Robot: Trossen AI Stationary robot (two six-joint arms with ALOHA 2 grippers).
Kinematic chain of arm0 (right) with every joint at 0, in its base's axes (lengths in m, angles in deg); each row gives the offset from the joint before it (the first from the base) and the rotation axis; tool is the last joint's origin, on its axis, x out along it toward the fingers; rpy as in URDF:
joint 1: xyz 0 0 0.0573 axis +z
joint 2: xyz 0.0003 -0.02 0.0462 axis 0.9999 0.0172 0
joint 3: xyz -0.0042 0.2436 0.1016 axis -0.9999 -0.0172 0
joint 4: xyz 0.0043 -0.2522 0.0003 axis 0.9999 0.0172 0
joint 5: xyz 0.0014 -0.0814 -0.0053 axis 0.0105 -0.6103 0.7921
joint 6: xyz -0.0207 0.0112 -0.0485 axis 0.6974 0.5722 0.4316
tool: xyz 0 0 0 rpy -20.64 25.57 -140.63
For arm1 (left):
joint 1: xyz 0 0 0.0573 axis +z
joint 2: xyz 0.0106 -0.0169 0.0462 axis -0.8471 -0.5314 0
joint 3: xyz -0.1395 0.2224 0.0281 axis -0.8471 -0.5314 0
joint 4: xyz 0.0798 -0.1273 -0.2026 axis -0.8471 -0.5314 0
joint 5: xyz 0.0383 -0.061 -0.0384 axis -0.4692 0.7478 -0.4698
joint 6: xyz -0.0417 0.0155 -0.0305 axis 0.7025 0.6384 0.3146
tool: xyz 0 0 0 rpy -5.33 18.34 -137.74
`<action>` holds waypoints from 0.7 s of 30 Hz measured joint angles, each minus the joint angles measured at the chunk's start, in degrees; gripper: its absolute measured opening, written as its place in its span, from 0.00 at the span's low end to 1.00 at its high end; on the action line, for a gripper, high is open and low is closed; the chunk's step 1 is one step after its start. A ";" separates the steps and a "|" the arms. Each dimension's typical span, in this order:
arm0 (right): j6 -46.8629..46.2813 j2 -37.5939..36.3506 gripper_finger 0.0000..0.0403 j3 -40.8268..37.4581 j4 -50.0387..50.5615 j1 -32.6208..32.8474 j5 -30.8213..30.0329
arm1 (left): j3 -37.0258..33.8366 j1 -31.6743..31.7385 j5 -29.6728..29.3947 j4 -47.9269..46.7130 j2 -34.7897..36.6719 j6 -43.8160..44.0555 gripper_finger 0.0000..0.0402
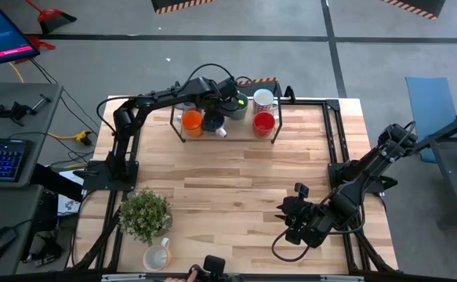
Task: Place coffee mugs
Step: Put the dark blue mug on the shelf
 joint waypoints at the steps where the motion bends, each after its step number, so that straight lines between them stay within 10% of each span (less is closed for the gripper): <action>1: 0.00 0.00 0.26 0.00 0.00 0.00 0.02 | 0.00 0.00 0.06 0.19 0.00 0.09 0.14; 21: 0.00 0.00 0.26 0.00 0.32 0.00 0.26 | 6.43 -0.40 0.27 -2.81 0.13 2.76 0.15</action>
